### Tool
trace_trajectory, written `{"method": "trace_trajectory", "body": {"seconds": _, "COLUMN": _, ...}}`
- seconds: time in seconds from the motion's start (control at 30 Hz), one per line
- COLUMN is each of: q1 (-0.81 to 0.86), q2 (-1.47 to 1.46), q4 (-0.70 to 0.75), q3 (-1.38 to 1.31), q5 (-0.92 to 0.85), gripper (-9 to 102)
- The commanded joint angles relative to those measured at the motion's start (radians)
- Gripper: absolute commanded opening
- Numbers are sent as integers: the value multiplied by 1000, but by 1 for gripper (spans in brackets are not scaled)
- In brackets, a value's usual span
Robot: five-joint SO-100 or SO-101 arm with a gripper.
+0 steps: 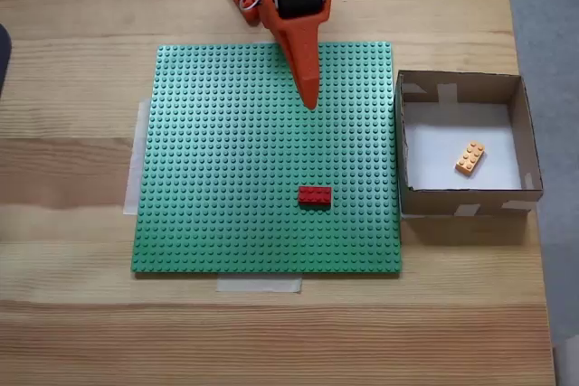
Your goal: Pick the yellow lego block and put it in the box.
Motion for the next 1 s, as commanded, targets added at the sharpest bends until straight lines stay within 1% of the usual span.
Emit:
{"method": "trace_trajectory", "body": {"seconds": 0.0, "q1": 55, "q2": 86, "q4": -32, "q3": 51, "q5": 23, "gripper": -1}}
{"method": "trace_trajectory", "body": {"seconds": 0.27, "q1": 146, "q2": 210, "q4": -54, "q3": 210, "q5": 49, "gripper": -1}}
{"method": "trace_trajectory", "body": {"seconds": 0.5, "q1": 176, "q2": 357, "q4": -101, "q3": 402, "q5": 38, "gripper": -1}}
{"method": "trace_trajectory", "body": {"seconds": 0.63, "q1": 190, "q2": 407, "q4": -69, "q3": 472, "q5": 54, "gripper": -1}}
{"method": "trace_trajectory", "body": {"seconds": 0.97, "q1": 218, "q2": 557, "q4": -49, "q3": 703, "q5": 54, "gripper": -1}}
